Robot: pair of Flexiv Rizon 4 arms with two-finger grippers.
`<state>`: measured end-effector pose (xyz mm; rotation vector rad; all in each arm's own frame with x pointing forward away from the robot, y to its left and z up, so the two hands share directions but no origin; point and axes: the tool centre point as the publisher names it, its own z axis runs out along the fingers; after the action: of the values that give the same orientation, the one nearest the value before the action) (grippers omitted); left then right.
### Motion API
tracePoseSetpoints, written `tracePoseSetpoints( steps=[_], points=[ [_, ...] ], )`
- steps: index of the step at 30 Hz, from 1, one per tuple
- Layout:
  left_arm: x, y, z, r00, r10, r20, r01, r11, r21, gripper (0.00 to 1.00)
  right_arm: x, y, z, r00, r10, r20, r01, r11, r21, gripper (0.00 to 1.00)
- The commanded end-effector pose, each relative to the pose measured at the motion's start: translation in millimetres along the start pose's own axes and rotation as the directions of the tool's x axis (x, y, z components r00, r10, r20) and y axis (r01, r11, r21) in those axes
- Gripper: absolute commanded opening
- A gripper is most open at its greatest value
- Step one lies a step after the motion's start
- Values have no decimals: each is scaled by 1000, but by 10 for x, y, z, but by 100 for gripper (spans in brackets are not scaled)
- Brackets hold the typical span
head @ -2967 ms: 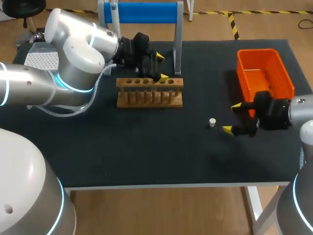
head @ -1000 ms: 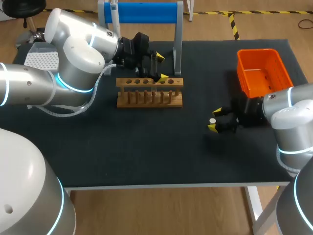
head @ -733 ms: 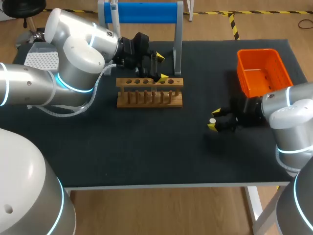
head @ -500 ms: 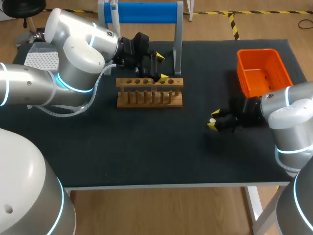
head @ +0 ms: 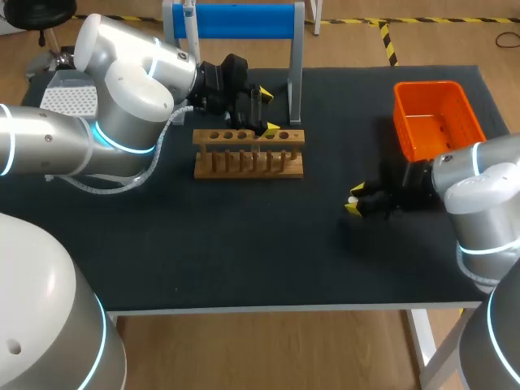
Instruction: Invert the test tube, pick up the pipette, mount the tip to pipette, aspirate from beaker and dispense into the tube, eject the tip, return the pipette, and cap with the stopper.
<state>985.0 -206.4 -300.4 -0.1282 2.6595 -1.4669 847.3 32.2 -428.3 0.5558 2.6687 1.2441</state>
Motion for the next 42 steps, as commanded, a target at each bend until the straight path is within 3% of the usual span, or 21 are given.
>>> tracePoseSetpoints(
  steps=[1, 26, 42],
  points=[
    [-5, -3, -2, 1000, -1, -2, 1, 1000, -3, 100, -4, -3, 0, 1000, 2, -1, -2, 1000, 6, 42],
    [-5, -3, -2, 1000, -1, -2, 1, 1000, -3, 100, -19, -26, 11, 1000, 10, 1, -10, 1000, 18, 41],
    [-5, -3, -2, 1000, -1, -2, 1, 1000, -3, 100, -25, -32, 9, 1000, 14, 5, -14, 1000, 22, 35]
  ],
)
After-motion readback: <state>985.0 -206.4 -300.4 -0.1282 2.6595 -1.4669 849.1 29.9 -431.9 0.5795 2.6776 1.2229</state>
